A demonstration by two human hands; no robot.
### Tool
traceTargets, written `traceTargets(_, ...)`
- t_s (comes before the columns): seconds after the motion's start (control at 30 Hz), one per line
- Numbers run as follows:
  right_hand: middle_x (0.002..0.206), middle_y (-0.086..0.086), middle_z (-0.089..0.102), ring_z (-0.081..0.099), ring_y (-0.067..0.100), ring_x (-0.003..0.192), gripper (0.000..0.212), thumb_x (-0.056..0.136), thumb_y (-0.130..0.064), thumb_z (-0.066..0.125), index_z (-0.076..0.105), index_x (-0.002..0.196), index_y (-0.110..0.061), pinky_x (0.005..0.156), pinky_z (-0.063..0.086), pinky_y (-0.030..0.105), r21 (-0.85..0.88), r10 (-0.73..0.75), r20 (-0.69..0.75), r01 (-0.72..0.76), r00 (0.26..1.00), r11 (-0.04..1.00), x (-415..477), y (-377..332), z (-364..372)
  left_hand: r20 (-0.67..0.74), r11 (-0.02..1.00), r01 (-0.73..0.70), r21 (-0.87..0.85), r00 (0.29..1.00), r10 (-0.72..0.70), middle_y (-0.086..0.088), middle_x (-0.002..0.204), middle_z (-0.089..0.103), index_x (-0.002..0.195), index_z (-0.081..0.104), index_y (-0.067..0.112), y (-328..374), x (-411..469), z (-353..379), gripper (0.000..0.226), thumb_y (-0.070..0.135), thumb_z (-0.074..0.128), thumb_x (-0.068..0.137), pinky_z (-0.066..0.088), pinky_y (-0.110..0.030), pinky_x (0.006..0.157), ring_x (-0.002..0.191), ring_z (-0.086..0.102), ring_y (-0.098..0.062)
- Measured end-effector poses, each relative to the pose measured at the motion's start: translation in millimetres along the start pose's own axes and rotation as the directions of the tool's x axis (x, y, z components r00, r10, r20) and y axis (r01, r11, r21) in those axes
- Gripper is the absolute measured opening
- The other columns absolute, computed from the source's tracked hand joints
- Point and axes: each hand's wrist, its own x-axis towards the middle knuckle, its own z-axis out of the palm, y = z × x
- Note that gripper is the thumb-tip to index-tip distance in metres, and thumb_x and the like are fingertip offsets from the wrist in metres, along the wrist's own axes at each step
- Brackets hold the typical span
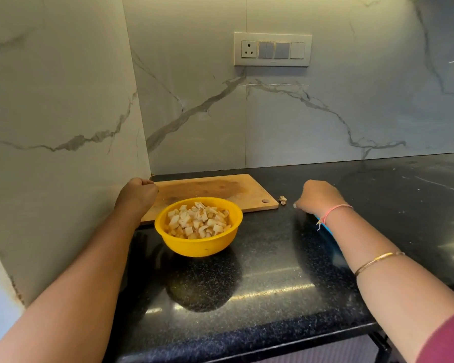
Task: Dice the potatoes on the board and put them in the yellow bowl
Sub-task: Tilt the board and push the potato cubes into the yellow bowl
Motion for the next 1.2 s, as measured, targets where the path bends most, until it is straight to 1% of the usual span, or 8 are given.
traceTargets(0.1, 0.109, 0.014, 0.065, 0.059, 0.031, 0.101, 0.028, 0.092, -0.023, 0.054, 0.065, 0.110, -0.005, 0.081, 0.048, 0.035, 0.106, -0.231, -0.161, 0.250, 0.959, 0.962, 4.6, -18.9, 6.3, 0.024, 0.985, -0.025, 0.173, 1.000, 0.021, -0.014, 0.125, 0.057, 0.126, 0.057, 0.008, -6.6, 3.6, 1.7, 0.033, 0.013, 0.044, 0.095, 0.041, -0.035, 0.080, 0.110, 0.053, -0.030)
traceTargets(0.2, 0.126, 0.009, 0.060, 0.055, 0.026, 0.115, 0.035, 0.096, -0.026, 0.050, 0.060, 0.125, -0.009, 0.097, 0.043, 0.034, 0.186, -0.473, -0.072, 0.477, 0.878, 0.859, 2.3, -40.5, 15.2, 0.118, 0.931, -0.055, 0.362, 0.993, 0.013, -0.014, 0.120, 0.060, 0.125, 0.059, 0.009, -10.0, 1.2, 1.4, 0.033, 0.012, 0.052, 0.093, 0.047, -0.036, 0.081, 0.103, 0.058, -0.028)
traceTargets(0.33, 0.110, 0.011, 0.067, 0.061, 0.025, 0.097, 0.032, 0.097, -0.028, 0.046, 0.069, 0.108, -0.008, 0.086, 0.049, 0.036, 0.116, -0.525, 0.013, 0.520, 0.851, 0.846, -0.8, -46.2, 24.7, 0.212, 0.868, -0.089, 0.488, 0.977, -0.018, -0.014, 0.109, 0.064, 0.114, 0.066, 0.006, -12.1, 4.3, -1.2, 0.027, 0.015, 0.057, 0.091, 0.050, -0.036, 0.082, 0.097, 0.060, -0.026)
traceTargets(0.43, 0.078, 0.006, 0.065, 0.062, 0.018, 0.068, 0.037, 0.098, -0.034, 0.045, 0.066, 0.089, -0.006, 0.063, 0.051, 0.032, 0.400, -0.426, -0.157, 0.451, 0.891, 0.798, -15.0, -50.4, 9.3, 0.119, 0.880, -0.092, 0.465, 0.992, 0.041, -0.013, 0.102, 0.064, 0.111, 0.066, 0.005, -6.9, 5.9, -5.5, 0.026, 0.018, 0.053, 0.093, 0.046, -0.033, 0.072, 0.087, 0.056, -0.024)
traceTargets(0.53, 0.083, 0.015, 0.065, 0.062, 0.016, 0.055, 0.041, 0.095, -0.044, 0.048, 0.062, 0.102, -0.006, 0.049, 0.052, 0.025, 0.784, -0.410, 0.176, 0.124, 0.895, 0.608, -40.9, -69.2, -3.1, 0.052, 0.885, -0.123, 0.448, 0.992, 0.112, -0.011, 0.096, 0.063, 0.107, 0.066, 0.007, -2.8, 2.8, -7.9, 0.023, 0.018, 0.052, 0.093, 0.045, -0.033, 0.071, 0.085, 0.056, -0.024)
traceTargets(0.7, 0.064, 0.012, 0.059, 0.059, 0.016, 0.046, 0.018, 0.097, -0.017, 0.046, 0.054, 0.097, -0.001, 0.041, 0.050, 0.023, 0.768, -0.492, 0.397, 0.013, 0.775, 0.641, -57.7, -96.2, 0.7, 0.103, 0.896, -0.088, 0.436, 0.994, 0.047, -0.009, 0.094, 0.065, 0.105, 0.066, 0.007, -5.9, -0.7, -6.5, 0.024, 0.020, 0.053, 0.090, 0.051, -0.033, 0.072, 0.084, 0.061, -0.024)
traceTargets(1.03, 0.076, 0.014, 0.056, 0.058, 0.018, 0.041, 0.025, 0.096, -0.009, 0.041, 0.042, 0.119, 0.001, 0.040, 0.052, 0.022, 0.919, -0.287, 0.298, -0.191, 0.910, 0.346, 14.0, -128.1, -7.1, -0.125, 0.906, -0.134, 0.402, 0.972, 0.199, -0.012, 0.099, 0.065, 0.101, 0.066, 0.009, -3.2, -0.6, -0.6, 0.025, 0.020, 0.045, 0.093, 0.039, -0.030, 0.066, 0.083, 0.055, -0.026)
traceTargets(1.2, 0.096, 0.019, 0.060, 0.064, 0.025, 0.056, 0.038, 0.095, -0.012, 0.042, 0.040, 0.131, -0.002, 0.046, 0.055, 0.030, 0.897, -0.150, 0.283, -0.206, 0.947, 0.391, 38.1, -156.6, 20.0, -0.105, 0.877, -0.103, 0.469, 0.980, 0.172, -0.012, 0.110, 0.064, 0.109, 0.063, 0.009, -6.7, 5.2, 8.7, 0.026, 0.020, 0.044, 0.094, 0.038, -0.029, 0.069, 0.091, 0.055, -0.025)
